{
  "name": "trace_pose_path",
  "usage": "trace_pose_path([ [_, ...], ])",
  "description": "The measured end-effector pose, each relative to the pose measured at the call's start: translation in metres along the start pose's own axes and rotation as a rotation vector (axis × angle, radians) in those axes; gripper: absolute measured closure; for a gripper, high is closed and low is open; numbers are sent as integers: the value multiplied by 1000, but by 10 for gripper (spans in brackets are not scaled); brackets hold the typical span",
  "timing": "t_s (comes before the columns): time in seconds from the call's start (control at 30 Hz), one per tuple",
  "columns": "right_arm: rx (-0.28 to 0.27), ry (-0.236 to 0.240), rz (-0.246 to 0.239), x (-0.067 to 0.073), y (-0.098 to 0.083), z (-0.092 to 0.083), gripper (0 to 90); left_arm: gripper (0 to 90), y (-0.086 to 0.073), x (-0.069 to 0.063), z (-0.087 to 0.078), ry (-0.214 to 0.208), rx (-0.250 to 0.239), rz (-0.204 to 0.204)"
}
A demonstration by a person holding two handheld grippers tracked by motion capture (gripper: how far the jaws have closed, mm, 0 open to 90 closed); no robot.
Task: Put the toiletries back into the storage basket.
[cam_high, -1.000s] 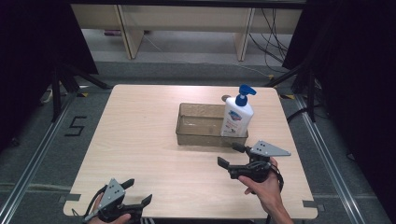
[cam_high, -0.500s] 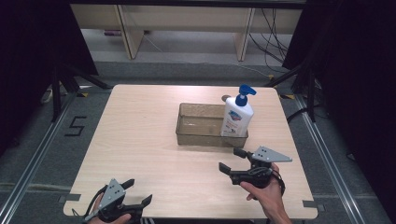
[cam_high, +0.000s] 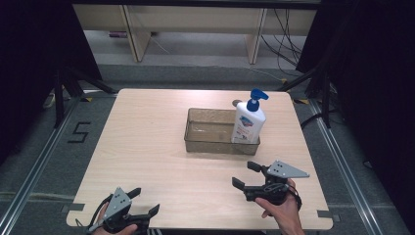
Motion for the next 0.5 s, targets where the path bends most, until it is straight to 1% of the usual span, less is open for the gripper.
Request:
trace_pose_path([
  [0.03,2,4,35,3,-2,0,156,149,0,0,0,0,-2,3],
  [0.07,3,1,1,1,-2,-1,156,148,0,0,0,0,-2,2],
  [0.1,1,-1,4,2,-3,-1,156,148,0,-1,0,-2,2,-16],
  [0.13,4,7,15,3,-4,-1,155,149,0,-1,-1,-1,3,-15],
  [0.17,5,2,4,4,-5,-2,156,149,0,-1,0,-1,3,-14],
  [0.2,5,2,-5,4,-6,-2,156,149,0,0,0,2,-2,1],
  [0.23,3,0,17,6,-7,-2,156,148,0,-1,0,1,3,-18],
  [0.27,15,-14,-27,3,-7,-5,156,148,0,-1,0,1,0,-27],
  [0.3,20,-7,-3,6,-9,-5,156,148,0,-1,0,2,0,-28],
  [0.33,12,-1,2,7,-9,-5,156,148,0,0,0,2,1,-28],
  [0.37,11,3,29,10,-11,-6,156,148,0,0,0,3,-3,-13],
  [0.4,6,1,-1,8,-10,-7,156,148,0,2,0,5,1,6],
  [0.43,7,-1,-9,7,-11,-8,156,148,0,1,0,5,2,1],
  [0.47,5,-7,6,8,-12,-9,156,148,0,1,0,4,1,0],
  [0.5,5,-3,13,9,-13,-9,156,149,0,1,0,4,0,-1],
])
Point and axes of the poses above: each handheld gripper's, and its own axes: z roughly forward along the jaws, y roughly out of its top, x roughly to its left, the point moved 8 cm from there along z, roughly forward along the jaws, and after that the axes turned 13 degrees about y, right-handed, at the moved point
